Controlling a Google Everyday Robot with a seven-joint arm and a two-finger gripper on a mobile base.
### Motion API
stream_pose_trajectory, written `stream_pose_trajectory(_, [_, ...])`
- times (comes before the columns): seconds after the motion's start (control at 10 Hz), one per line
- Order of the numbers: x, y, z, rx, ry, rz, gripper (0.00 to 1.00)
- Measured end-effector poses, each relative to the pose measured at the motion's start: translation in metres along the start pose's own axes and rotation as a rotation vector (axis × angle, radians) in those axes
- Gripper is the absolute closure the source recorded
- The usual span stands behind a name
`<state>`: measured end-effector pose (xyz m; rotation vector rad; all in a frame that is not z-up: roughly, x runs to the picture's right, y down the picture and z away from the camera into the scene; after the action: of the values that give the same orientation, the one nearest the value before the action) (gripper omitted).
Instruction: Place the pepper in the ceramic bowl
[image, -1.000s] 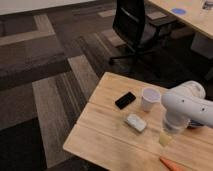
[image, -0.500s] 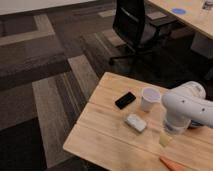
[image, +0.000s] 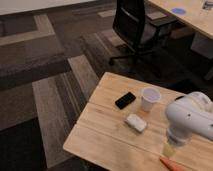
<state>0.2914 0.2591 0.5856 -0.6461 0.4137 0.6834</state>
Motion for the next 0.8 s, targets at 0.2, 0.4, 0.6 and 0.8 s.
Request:
stream_pose_trajectory(0.2, [0.023,0.004,0.018,-0.021,0.003,-0.110,0.35])
stream_pose_trajectory(0.4, [0.028,0.002,0.040,-0.008,-0.022,-0.192,0.35])
stream_pose_trajectory(0.6, [0.036,0.004,0.061,-0.010,-0.038,-0.233,0.35])
stream_pose_trajectory(0.8, [0.044,0.006,0.079,-0.020,-0.033,-0.251,0.35])
